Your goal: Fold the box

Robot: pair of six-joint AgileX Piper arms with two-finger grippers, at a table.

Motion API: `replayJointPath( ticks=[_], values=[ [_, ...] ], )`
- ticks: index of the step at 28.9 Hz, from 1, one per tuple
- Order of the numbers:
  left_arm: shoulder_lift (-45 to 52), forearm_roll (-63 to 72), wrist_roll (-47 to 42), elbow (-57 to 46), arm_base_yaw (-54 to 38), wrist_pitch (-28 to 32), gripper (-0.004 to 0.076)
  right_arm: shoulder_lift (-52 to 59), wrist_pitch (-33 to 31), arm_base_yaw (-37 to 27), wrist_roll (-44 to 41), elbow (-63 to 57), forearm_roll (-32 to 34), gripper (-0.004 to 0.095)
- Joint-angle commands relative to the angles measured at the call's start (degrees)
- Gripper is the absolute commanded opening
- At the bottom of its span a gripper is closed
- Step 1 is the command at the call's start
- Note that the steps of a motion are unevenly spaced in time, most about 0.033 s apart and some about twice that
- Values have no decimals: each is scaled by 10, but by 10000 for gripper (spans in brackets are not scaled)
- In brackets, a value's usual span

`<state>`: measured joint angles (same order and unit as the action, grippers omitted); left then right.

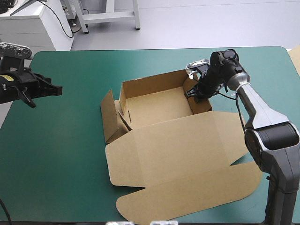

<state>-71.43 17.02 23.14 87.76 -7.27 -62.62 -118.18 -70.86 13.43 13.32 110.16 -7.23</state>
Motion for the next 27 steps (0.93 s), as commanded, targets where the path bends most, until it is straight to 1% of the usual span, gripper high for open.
replayJointPath(
  ticks=[1,3,4,5,13,16,24,27],
  values=[
    [15,14,-3,16,-1,28,8,33,-5,-2,8,9,9,185],
    [15,14,-3,16,-1,28,8,33,-5,-2,8,9,11,74],
    [15,14,-3,16,-1,28,8,33,-5,-2,9,13,15,-5],
    [15,14,-3,16,-1,28,8,34,-5,-2,9,17,16,-18],
    [14,16,-3,16,-1,29,8,82,-5,-2,20,38,4,-21],
    [14,16,-3,16,-1,29,8,117,-5,-6,28,38,17,-21],
    [-8,-26,-3,15,-1,13,8,203,-5,-49,41,38,14,-21],
    [-20,-31,-3,4,-1,14,8,227,-5,-69,42,38,-6,-21]
  ],
)
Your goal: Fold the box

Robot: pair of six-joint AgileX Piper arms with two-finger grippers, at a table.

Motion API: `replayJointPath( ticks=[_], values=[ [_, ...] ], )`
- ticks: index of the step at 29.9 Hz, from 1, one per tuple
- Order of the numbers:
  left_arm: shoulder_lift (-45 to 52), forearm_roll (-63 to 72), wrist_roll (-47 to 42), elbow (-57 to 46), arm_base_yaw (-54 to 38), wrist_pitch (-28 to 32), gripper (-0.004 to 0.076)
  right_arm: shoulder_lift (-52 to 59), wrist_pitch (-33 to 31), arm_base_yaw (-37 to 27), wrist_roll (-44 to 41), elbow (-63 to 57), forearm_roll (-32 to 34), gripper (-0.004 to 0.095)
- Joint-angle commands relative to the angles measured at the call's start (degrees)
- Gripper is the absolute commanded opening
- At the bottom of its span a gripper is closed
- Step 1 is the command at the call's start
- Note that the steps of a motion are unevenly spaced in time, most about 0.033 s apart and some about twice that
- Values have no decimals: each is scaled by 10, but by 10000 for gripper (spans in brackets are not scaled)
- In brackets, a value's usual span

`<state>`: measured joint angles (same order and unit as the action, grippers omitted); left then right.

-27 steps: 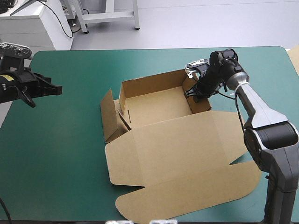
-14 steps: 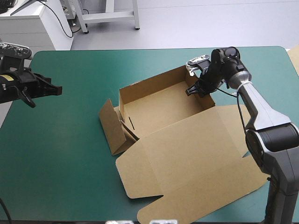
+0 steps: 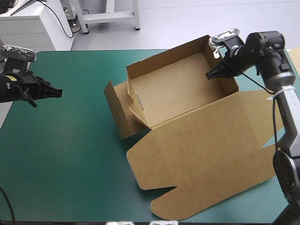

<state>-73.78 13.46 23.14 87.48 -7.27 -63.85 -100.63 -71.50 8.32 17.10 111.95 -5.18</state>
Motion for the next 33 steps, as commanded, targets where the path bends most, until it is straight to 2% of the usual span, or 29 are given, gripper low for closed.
replayJointPath(
  ticks=[1,7,13,18,24,28,33],
  values=[
    [0,5,-3,2,-1,29,8,58,1,-26,9,20,-37,-21],
    [-5,7,-3,-71,-1,99,8,86,1,-58,15,20,-97,-21],
    [-6,63,-1,-139,-1,183,8,100,1,-61,27,20,-105,-21],
    [-7,81,26,-171,-1,227,8,110,1,-61,28,20,-106,-21],
    [-14,89,63,-188,-1,241,8,111,1,-61,28,20,-107,-21],
    [-28,159,98,-188,-1,255,8,114,1,-61,28,20,-119,-21],
    [-49,281,215,-188,-1,251,8,122,1,-61,35,20,-131,-21]
  ],
)
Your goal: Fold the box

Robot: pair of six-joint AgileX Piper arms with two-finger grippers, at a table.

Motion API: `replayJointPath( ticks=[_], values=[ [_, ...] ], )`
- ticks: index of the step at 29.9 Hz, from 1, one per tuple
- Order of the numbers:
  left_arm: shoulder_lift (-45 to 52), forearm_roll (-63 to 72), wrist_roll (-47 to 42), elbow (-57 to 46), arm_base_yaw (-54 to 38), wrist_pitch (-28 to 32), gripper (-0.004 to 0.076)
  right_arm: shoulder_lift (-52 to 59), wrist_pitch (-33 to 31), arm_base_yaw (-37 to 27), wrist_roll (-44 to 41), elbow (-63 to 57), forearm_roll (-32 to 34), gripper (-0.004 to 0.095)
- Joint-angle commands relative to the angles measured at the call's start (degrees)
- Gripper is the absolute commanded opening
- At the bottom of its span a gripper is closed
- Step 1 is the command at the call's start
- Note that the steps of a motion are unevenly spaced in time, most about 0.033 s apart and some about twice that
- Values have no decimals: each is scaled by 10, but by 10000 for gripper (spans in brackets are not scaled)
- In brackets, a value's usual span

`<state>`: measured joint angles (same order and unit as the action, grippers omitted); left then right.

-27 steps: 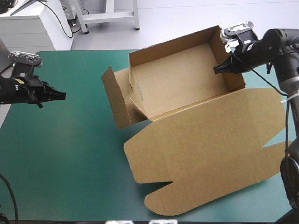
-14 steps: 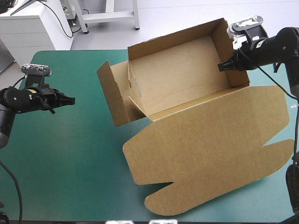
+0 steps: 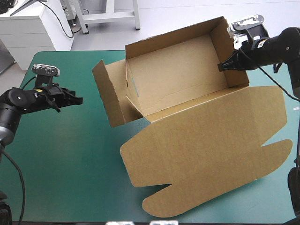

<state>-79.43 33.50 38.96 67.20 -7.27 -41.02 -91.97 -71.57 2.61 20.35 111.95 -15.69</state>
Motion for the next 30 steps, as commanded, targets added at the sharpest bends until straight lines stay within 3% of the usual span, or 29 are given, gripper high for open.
replayJointPath(
  ticks=[1,9,19,30],
  values=[
    [5,95,68,15,-1,22,8,35,2,-4,2,20,-26,-21],
    [-20,167,91,15,-1,0,8,49,2,-4,3,20,-46,-21],
    [-34,432,257,15,-1,-213,8,49,3,-4,0,20,-45,-21],
    [-35,524,255,15,-1,-333,8,42,36,-4,-35,20,-45,-17]
  ],
)
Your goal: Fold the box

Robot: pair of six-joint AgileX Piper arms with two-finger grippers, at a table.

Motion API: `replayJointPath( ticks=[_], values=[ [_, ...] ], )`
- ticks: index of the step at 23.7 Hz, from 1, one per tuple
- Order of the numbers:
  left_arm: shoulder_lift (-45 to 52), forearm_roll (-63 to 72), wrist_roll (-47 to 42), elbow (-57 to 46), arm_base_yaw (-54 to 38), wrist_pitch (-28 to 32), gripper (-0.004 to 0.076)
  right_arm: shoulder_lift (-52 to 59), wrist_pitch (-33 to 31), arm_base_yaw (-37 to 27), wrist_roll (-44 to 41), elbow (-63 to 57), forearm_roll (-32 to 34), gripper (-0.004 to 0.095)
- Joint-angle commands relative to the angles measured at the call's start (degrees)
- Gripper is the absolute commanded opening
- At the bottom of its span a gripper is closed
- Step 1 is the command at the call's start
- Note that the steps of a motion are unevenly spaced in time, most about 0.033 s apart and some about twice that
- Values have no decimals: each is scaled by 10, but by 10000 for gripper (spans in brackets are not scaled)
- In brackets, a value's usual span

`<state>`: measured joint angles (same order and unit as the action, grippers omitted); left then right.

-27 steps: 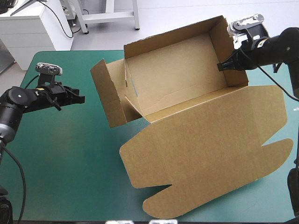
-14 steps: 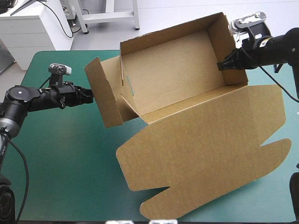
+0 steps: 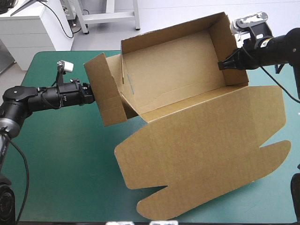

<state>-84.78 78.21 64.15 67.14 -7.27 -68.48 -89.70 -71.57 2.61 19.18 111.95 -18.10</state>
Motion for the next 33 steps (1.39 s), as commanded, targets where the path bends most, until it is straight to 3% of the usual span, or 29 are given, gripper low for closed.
replayJointPath(
  ticks=[1,11,15,18,20,24,28,33],
  values=[
    [19,90,3,16,-1,-58,8,17,40,-3,-23,20,-24,-17],
    [19,157,17,17,-1,-58,38,-4,117,38,-60,20,-21,-17],
    [19,162,17,17,-1,-58,147,-8,122,43,-64,20,-17,-17],
    [19,200,17,18,-1,-58,342,-12,119,49,-69,20,9,-17],
    [19,215,17,18,-1,-58,404,-12,122,49,-69,20,10,-17],
    [19,203,17,18,0,-58,424,-12,145,63,-80,20,14,-15],
    [19,211,9,18,0,-58,543,-12,154,86,-92,20,42,-14],
    [19,207,4,28,34,-58,549,-12,172,116,-122,20,101,-15]
  ],
)
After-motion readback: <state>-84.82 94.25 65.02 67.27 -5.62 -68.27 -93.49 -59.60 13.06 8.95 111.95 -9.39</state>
